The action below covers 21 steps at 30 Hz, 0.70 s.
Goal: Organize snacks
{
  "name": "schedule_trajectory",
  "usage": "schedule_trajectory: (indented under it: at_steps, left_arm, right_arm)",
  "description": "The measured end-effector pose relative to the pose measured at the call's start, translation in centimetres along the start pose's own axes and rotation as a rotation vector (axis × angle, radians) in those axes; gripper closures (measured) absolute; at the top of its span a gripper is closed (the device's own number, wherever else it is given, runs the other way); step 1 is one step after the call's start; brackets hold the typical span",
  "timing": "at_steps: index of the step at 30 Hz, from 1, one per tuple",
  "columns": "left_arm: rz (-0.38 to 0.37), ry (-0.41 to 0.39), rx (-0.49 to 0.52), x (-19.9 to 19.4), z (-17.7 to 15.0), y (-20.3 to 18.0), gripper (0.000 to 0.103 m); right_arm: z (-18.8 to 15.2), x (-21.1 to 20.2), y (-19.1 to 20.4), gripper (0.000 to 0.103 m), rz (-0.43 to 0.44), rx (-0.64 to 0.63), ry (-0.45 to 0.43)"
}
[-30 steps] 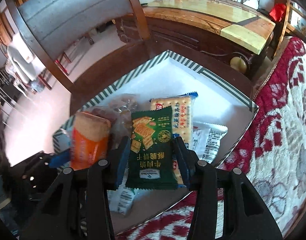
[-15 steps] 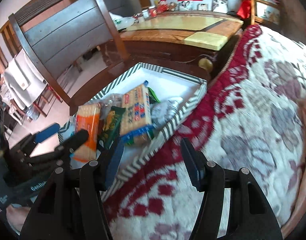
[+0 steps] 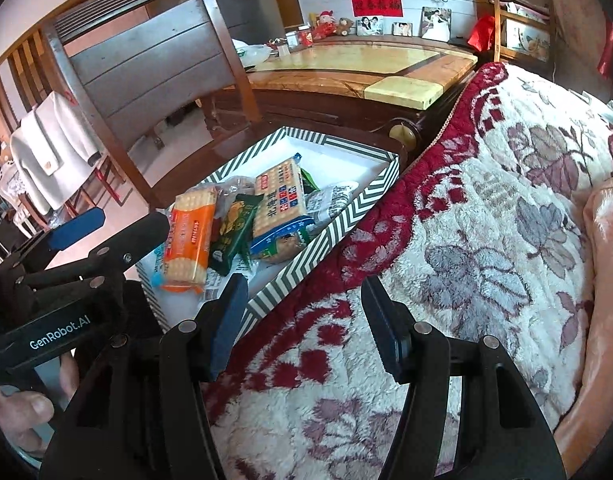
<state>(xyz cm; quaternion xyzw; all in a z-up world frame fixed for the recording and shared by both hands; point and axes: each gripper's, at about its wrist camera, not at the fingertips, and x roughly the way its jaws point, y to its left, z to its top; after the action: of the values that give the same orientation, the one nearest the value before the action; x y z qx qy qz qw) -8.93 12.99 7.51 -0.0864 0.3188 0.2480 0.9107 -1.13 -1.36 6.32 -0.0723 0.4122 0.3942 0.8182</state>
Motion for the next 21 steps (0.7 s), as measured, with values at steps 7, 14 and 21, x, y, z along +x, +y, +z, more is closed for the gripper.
schedule_trajectory:
  at_steps: [7,14,21]
  left_arm:
    - [-0.010,-0.005,0.009,-0.60,-0.16,-0.21,0.000]
    - [-0.029,0.026,-0.005,-0.16,-0.50,0.08,0.000]
    - [-0.033,0.048,-0.022,0.32,-0.57,0.49,0.000]
  right_arm:
    - [-0.11,-0.51,0.42,0.044,-0.001,-0.012,0.007]
    - [-0.18,-0.25,0.92,0.044,0.004,-0.026,0.020]
    - [-0.17,-0.02,0.84,0.044,0.004,-0.022,0.028]
